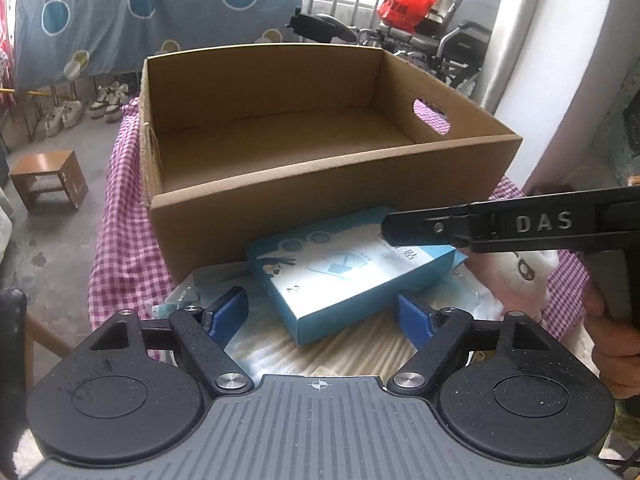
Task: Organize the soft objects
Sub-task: 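Grasp the blue bandage box from the pile with the right gripper, then carry the blue bandage box into the cardboard box and release it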
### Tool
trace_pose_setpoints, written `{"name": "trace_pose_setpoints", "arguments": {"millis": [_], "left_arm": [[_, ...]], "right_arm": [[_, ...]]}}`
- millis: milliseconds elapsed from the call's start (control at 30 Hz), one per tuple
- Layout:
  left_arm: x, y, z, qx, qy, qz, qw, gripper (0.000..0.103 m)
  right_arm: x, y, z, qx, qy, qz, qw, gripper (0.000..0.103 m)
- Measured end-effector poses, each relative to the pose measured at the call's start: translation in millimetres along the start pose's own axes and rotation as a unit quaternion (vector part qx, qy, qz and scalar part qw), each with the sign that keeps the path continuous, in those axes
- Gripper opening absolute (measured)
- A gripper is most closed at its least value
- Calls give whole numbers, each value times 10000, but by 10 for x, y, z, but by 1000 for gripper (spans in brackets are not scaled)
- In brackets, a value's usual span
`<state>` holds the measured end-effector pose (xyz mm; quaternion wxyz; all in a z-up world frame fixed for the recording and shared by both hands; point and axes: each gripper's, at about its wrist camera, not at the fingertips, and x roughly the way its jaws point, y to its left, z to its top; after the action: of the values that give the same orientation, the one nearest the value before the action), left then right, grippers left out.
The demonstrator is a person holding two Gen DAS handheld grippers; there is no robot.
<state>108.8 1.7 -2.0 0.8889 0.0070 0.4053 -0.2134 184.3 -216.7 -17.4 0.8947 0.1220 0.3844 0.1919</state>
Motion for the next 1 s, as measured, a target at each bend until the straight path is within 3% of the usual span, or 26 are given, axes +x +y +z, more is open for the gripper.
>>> {"name": "trace_pose_setpoints", "arguments": {"millis": [300, 567, 767, 1000], "left_arm": [[-22, -95, 28, 3, -142, 39, 9999, 79], [-207, -184, 26, 4, -338, 79, 9994, 79], [-504, -288, 46, 65, -718, 137, 9973, 79], [-809, -379, 235, 135, -1298, 212, 9912, 80]], "right_arm": [[13, 15, 54, 5, -4, 19, 10000, 40], [-207, 77, 20, -69, -260, 58, 9996, 41], [-464, 207, -1, -181, -540, 134, 9983, 41], [-820, 409, 84, -586, -1166, 241, 9912, 41]]}}
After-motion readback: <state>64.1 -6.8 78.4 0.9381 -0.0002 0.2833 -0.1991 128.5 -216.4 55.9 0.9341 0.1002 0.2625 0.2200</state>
